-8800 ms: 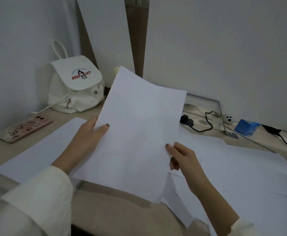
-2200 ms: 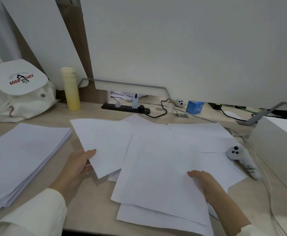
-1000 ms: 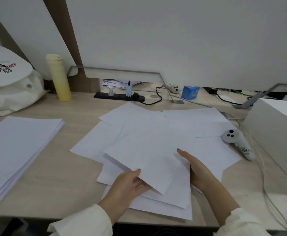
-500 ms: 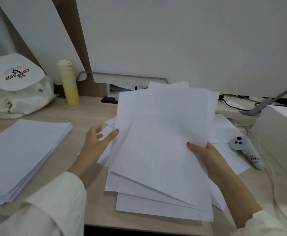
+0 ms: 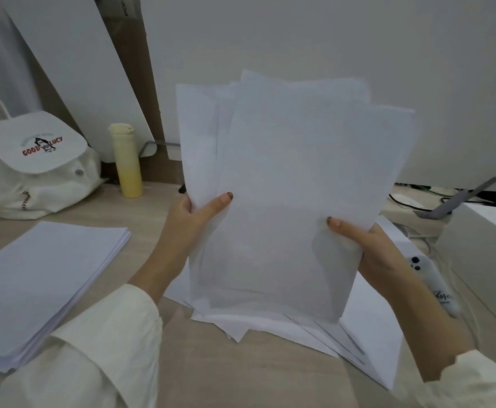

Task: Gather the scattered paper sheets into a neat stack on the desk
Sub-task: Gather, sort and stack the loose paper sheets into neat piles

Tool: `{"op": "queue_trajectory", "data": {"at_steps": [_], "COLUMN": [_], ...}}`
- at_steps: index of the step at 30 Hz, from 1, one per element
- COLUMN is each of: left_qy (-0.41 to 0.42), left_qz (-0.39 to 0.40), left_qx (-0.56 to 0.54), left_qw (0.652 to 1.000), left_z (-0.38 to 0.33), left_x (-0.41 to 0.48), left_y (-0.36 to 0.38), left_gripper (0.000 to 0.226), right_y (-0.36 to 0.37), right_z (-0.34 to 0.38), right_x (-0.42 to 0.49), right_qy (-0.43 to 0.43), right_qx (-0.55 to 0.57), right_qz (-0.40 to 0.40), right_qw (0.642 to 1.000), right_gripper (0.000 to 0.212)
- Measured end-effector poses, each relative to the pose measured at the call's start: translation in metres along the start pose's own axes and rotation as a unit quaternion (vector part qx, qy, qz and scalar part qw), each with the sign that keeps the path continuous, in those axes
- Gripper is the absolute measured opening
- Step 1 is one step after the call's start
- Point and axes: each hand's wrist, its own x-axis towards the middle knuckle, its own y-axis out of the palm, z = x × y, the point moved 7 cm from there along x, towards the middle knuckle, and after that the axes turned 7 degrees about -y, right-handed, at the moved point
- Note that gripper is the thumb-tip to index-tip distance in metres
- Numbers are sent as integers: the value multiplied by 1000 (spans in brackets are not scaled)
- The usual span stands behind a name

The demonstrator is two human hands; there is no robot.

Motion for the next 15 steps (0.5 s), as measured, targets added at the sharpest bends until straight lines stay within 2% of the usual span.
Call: {"op": "queue_trajectory", "data": {"at_steps": [4, 7, 8, 11, 15], "left_qy": [-6, -23, -20, -1, 40], "left_qz": [7, 24, 30, 22, 5], "left_qx": [-26, -17, -21, -29, -32], "left_qw": [1000, 999, 999, 999, 999], "left_z": [15, 26, 26, 12, 6], "left_x": [-7, -14, -14, -13, -18], "left_y": [-6, 6, 11, 18, 10], "left_gripper": [20, 17, 16, 17, 21], "right_y": [-9, -3, -1, 2, -4], "right_z": [-13, -25, -23, -6, 2], "right_x": [-8, -13, -12, -7, -11], "right_qy": [4, 16, 10, -17, -43], "right_qx": [17, 3, 0, 9, -18], "right_qz": [-33, -38, -42, -63, -82], "right_qw": [999, 999, 999, 998, 995], "right_gripper": [34, 63, 62, 41, 42]}}
